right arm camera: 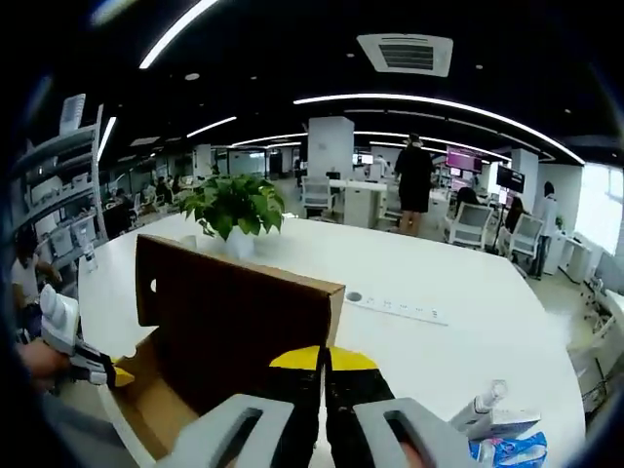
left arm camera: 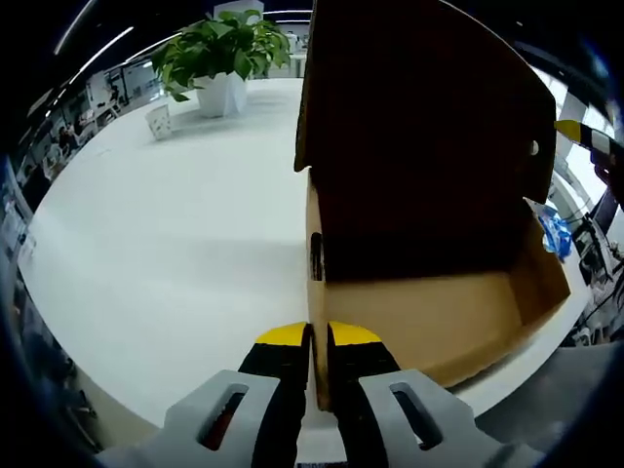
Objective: Operate the shoe box by opening the lid, removing the specified soft item, and placing it in the target area until the item is outside and the box remains undamaged.
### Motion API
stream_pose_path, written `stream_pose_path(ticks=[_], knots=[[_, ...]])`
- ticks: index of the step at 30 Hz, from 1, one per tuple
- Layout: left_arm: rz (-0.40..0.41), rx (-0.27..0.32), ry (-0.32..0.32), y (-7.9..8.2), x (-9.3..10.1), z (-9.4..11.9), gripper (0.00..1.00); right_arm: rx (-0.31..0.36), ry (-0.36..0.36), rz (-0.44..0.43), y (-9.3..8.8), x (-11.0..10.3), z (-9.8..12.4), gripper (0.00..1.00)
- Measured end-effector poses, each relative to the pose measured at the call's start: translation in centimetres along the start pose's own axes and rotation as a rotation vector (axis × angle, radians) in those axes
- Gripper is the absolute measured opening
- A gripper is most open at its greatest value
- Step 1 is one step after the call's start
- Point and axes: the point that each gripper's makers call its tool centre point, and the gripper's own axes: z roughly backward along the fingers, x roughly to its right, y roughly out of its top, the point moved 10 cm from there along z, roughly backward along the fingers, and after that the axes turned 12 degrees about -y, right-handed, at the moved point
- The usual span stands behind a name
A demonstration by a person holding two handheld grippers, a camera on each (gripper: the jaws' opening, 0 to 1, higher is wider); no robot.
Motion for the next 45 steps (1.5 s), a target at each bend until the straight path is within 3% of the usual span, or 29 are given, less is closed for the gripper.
stream_pose_path(ticks=[22, 35, 45], knots=[[0.040, 0.022, -0.016, -0.1, -0.2, 0.1, 0.05, 0.005, -0.008, 0.002, -3.0, -1.1, 4.5, 0.00], [0.088, 0.060, -0.053, 0.1, -0.1, 0.0, 0.08, -0.046, -0.011, -0.019, -6.1, -1.4, 5.4, 0.00], [0.156, 0.109, -0.077, 0.2, -0.4, 0.3, 0.08, -0.055, -0.013, -0.040, -7.0, -1.6, 5.8, 0.00]])
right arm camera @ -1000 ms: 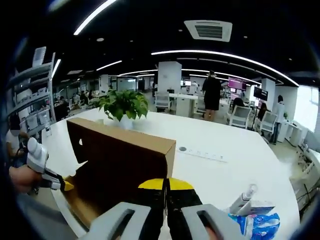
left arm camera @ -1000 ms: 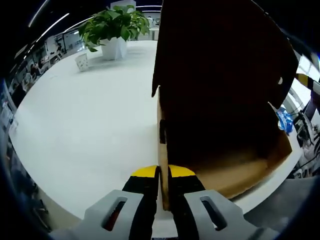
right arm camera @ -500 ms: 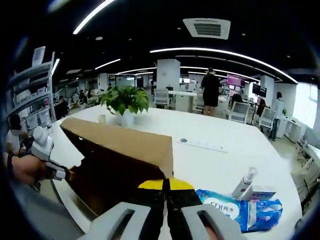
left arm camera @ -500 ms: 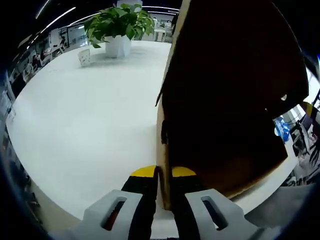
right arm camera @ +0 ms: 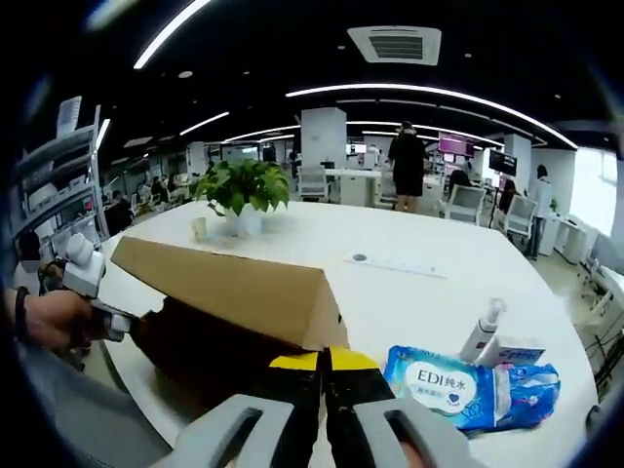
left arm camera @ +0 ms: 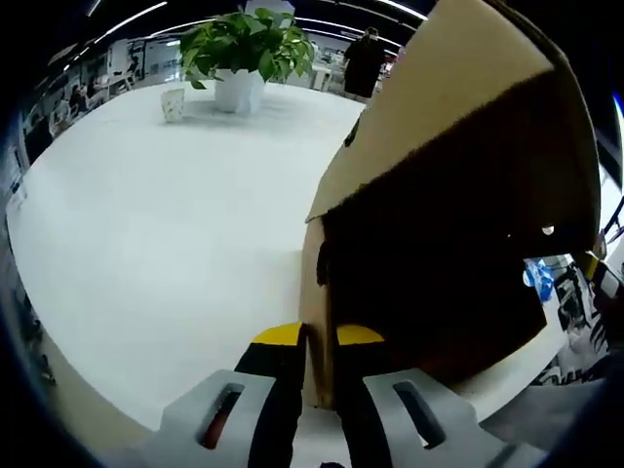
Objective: Operate the shoe box by opening the lid, removing the specified soft item, and placing it in the target area until the item is outside and the box remains undamaged.
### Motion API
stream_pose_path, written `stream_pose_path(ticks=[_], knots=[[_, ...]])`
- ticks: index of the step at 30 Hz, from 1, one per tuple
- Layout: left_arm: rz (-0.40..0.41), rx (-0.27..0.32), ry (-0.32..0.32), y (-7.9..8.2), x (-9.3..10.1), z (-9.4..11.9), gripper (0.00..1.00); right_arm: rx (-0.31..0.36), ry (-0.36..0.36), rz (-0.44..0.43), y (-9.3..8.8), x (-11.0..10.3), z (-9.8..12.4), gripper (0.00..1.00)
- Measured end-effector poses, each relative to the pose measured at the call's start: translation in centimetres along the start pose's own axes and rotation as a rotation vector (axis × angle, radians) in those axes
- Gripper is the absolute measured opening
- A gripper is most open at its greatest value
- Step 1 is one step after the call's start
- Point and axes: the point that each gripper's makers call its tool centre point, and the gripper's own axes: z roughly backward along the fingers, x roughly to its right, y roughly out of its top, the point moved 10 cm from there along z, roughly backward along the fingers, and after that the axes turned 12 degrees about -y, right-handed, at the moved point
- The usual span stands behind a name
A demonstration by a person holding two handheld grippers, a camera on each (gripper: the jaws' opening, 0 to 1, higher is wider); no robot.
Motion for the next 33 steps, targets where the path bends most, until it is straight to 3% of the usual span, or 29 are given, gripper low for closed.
stream_pose_path(ticks=[18, 23, 26, 33], knots=[[0.034, 0.025, -0.039, 1.3, 0.4, 1.6, 0.05, -0.028, -0.008, -0.020, -1.7, -0.2, 0.6, 0.00], [0.024, 0.019, -0.067, 1.3, 0.3, 1.9, 0.05, -0.042, -0.005, -0.049, -2.2, -0.1, 0.7, 0.00], [-0.044, 0.005, -0.072, 1.4, 0.7, 2.3, 0.04, -0.043, -0.007, -0.058, -2.4, 0.0, 0.7, 0.00], [-0.044, 0.013, -0.113, 1.2, 0.5, 3.6, 0.00, -0.061, 0.011, -0.059, -2.9, 0.1, 0.9, 0.00]])
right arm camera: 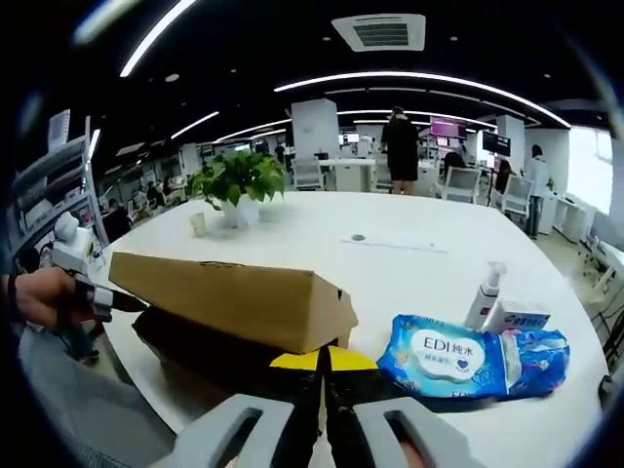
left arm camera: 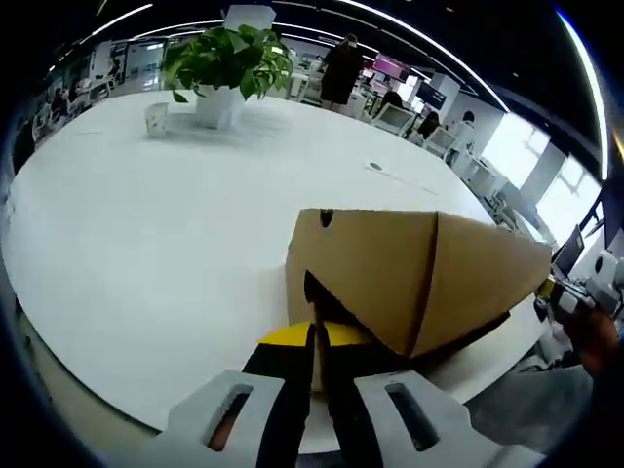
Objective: Operate the shoe box by opening the lid, removing the specified soft item, and placing it in the target area until the item is outside and the box remains undamaged.
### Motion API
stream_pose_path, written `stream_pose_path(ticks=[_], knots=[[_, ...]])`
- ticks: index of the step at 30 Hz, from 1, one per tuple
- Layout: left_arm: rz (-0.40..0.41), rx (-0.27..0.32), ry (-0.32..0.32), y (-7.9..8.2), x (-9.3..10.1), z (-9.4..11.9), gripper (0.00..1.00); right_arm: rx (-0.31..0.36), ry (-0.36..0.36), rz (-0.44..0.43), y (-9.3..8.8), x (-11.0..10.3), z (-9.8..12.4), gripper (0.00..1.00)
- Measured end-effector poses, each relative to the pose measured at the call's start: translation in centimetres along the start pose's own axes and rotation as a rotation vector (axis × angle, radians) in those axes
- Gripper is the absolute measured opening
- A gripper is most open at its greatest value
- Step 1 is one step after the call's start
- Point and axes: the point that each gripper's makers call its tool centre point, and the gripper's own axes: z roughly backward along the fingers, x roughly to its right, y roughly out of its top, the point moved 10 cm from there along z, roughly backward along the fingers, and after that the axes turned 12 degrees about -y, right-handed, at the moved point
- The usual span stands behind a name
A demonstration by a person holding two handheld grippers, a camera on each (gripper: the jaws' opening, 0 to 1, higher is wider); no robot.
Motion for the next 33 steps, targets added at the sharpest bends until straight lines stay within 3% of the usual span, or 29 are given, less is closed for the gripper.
stream_pose_path(ticks=[3, 11, 21, 33], knots=[[-0.016, 0.026, -0.030, 0.2, 0.1, 0.4, 0.00, -0.006, 0.007, -0.005, -0.3, 0.0, 0.0, 0.00], [-0.050, -0.009, -0.049, -0.3, -0.3, 0.9, 0.00, -0.025, 0.021, -0.010, -1.0, -0.1, -0.1, 0.00], [-0.165, -0.045, -0.058, -0.7, -0.5, 1.6, 0.00, -0.064, 0.030, -0.013, -2.2, 0.3, -0.2, 0.00], [-0.210, -0.104, -0.054, -1.6, -0.8, 1.9, 0.00, -0.112, 0.043, -0.028, -4.1, 0.3, -0.2, 0.00]])
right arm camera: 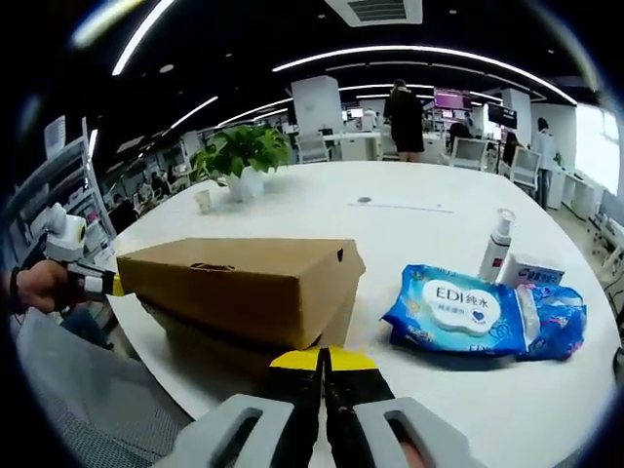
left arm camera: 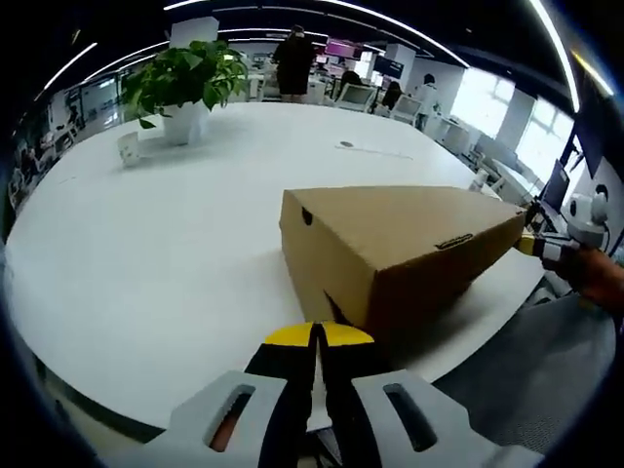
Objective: Operate the shoe box by opening the lid, removing the specified soft item, and placing it in the target area until the item is outside and the box remains undamaged.
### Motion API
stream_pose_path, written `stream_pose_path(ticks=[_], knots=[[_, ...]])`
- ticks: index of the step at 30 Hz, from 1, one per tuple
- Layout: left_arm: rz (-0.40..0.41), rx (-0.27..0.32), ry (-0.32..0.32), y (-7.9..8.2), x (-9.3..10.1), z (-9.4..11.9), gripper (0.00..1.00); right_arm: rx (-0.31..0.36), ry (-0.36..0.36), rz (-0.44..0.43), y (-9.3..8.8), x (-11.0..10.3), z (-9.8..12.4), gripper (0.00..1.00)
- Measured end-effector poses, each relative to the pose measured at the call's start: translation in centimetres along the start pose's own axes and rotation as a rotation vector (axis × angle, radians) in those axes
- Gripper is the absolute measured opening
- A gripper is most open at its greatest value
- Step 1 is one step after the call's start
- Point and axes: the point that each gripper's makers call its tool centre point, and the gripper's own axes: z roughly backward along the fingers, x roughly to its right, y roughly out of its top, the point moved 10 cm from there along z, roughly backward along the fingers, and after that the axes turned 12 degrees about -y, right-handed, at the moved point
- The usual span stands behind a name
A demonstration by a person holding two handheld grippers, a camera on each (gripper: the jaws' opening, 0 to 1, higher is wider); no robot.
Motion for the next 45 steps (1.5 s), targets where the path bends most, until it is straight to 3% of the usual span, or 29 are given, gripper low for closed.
stream_pose_path(ticks=[7, 9, 13, 16, 20, 25, 27, 30, 32, 35, 45], knots=[[0.027, 0.016, 0.001, 0.3, 0.4, 0.4, 0.00, -0.027, -0.002, 0.005, -0.4, 0.1, 0.1, 0.00], [0.031, 0.018, 0.007, 0.3, 0.5, 0.6, 0.00, -0.024, -0.031, 0.051, -0.4, 0.4, 0.3, 0.00], [0.088, 0.043, 0.044, 0.2, 0.1, 1.1, 0.00, -0.011, -0.054, 0.057, 0.0, 1.0, 0.8, 0.00], [0.138, 0.094, 0.051, 0.6, -0.4, 1.5, 0.02, 0.027, -0.063, -0.012, 0.7, 1.5, 1.1, 0.01], [0.227, 0.139, 0.019, 1.1, -0.2, 1.8, 0.06, 0.087, -0.048, -0.135, 1.5, 1.7, 1.3, 0.13], [0.247, 0.170, -0.035, 1.9, 0.4, 1.6, 0.23, 0.102, 0.021, -0.141, 1.7, 0.5, 0.8, 0.25], [0.233, 0.151, -0.059, 1.9, 0.9, 1.1, 0.26, 0.074, 0.044, -0.131, 1.4, -0.2, 0.2, 0.28], [0.192, 0.052, -0.051, 1.1, 1.1, -0.1, 0.24, 0.026, 0.064, -0.125, 0.7, -0.7, -0.5, 0.28], [0.193, 0.049, -0.067, 0.9, 1.4, -0.6, 0.23, -0.011, 0.073, -0.136, 0.1, -0.8, -1.0, 0.26], [0.179, -0.008, -0.063, 0.5, 1.2, -1.5, 0.19, -0.046, 0.083, -0.142, -0.4, -1.0, -1.4, 0.22], [0.165, 0.014, -0.072, 3.8, -0.2, -4.0, 0.21, -0.014, 0.035, -0.168, 1.2, -0.6, -3.7, 0.19]])
